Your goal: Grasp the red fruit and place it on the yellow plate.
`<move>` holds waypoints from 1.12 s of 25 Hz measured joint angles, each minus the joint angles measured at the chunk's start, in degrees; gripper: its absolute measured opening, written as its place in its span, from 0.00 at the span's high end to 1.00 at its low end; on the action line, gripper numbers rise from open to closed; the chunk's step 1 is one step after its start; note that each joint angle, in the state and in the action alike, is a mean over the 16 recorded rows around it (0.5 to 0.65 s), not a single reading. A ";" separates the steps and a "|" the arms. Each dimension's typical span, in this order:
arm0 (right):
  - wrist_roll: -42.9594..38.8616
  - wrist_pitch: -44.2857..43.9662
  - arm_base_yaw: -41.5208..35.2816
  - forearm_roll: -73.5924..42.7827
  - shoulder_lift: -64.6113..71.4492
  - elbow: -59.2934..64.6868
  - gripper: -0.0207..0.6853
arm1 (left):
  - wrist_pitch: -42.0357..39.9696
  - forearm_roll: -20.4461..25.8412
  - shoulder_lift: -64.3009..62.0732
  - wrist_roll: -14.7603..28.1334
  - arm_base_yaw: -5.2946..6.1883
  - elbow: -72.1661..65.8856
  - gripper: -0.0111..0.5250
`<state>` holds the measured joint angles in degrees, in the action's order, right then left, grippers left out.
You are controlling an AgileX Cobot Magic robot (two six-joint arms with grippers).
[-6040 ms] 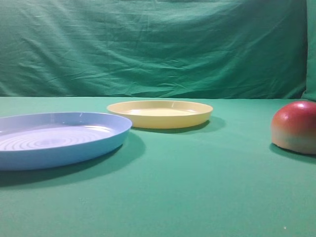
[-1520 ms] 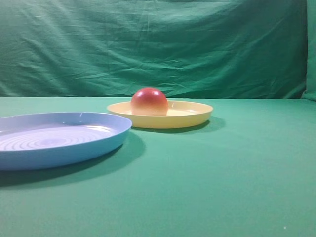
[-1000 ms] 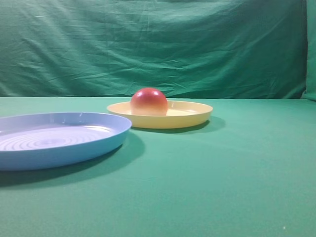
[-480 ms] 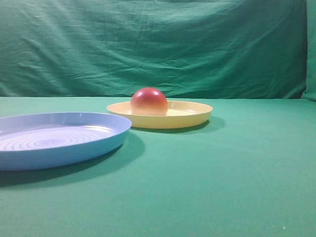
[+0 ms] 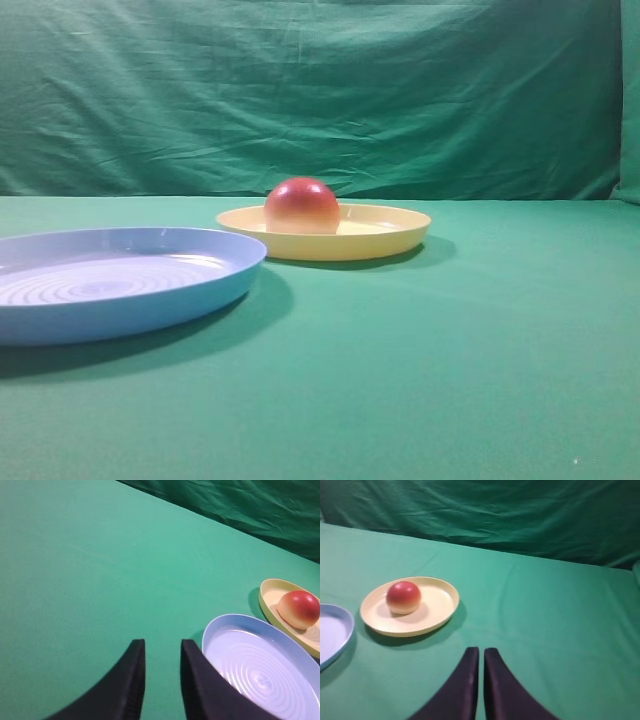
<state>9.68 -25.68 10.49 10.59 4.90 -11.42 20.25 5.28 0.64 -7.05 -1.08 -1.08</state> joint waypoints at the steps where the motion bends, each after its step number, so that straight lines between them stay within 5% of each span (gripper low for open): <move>1: -0.13 0.10 -1.25 -0.02 -0.83 0.85 0.97 | 0.00 0.00 0.00 0.00 0.00 0.00 0.69; 11: -0.86 0.93 -8.08 -0.04 -5.37 8.87 0.97 | 0.00 0.00 0.00 0.00 0.00 0.00 0.69; 28: 2.15 1.94 -8.77 0.00 -5.58 12.57 0.97 | 0.00 0.00 0.00 0.00 0.00 0.00 0.69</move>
<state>11.84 -23.74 1.72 10.59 -0.68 1.16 20.25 5.28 0.64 -7.05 -1.08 -1.08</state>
